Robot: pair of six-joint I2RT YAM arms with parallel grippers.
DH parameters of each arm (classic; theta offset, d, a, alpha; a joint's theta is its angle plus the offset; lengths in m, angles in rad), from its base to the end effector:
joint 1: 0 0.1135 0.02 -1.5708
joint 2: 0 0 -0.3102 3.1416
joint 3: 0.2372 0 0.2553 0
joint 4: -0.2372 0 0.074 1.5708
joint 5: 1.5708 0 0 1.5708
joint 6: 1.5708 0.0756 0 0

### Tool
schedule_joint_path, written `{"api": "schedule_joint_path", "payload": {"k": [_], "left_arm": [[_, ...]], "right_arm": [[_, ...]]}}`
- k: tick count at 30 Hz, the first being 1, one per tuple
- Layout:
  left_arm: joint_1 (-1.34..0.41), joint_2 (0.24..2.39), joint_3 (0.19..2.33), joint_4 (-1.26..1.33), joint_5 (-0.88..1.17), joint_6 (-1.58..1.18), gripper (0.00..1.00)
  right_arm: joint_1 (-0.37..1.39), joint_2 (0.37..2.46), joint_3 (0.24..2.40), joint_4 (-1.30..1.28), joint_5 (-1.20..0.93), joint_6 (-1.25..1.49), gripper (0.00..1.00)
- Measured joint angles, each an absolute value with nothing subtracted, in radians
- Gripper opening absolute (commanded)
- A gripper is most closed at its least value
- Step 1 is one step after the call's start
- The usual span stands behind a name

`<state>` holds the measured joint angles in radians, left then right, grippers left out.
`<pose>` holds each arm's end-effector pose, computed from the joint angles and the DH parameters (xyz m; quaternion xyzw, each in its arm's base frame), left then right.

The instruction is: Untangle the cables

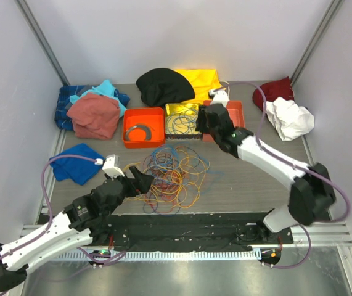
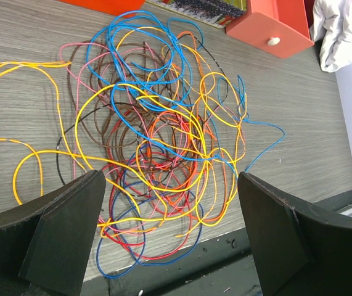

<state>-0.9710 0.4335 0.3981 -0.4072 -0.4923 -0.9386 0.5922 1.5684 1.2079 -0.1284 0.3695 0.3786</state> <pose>0.0948 -0.0753 0.2347 -0.1170 0.8216 -0.3043 0.4677 0.3473 0.2007 0.3244 0.0042 0.8479 0.0969 0.5212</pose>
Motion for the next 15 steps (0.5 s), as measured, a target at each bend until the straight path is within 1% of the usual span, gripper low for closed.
{"api": "schedule_joint_path", "payload": {"k": [4, 6, 11, 15], "left_arm": [[-0.971, 0.430, 0.389, -0.392, -0.488, -0.940, 0.94], [-0.971, 0.433, 0.380, -0.379, -0.484, -0.942, 0.94], [-0.971, 0.514, 0.374, -0.332, -0.450, -0.945, 0.93], [-0.971, 0.580, 0.374, -0.304, -0.419, -0.951, 0.93]], "right_arm": [[0.684, 1.346, 0.981, -0.113, 0.402, 0.397, 0.51], [0.723, 1.293, 0.881, -0.106, 0.402, 0.424, 0.51], [0.757, 1.285, 0.689, -0.109, 0.398, 0.488, 0.52], [0.762, 1.285, 0.644, -0.094, 0.395, 0.517, 0.53]]}}
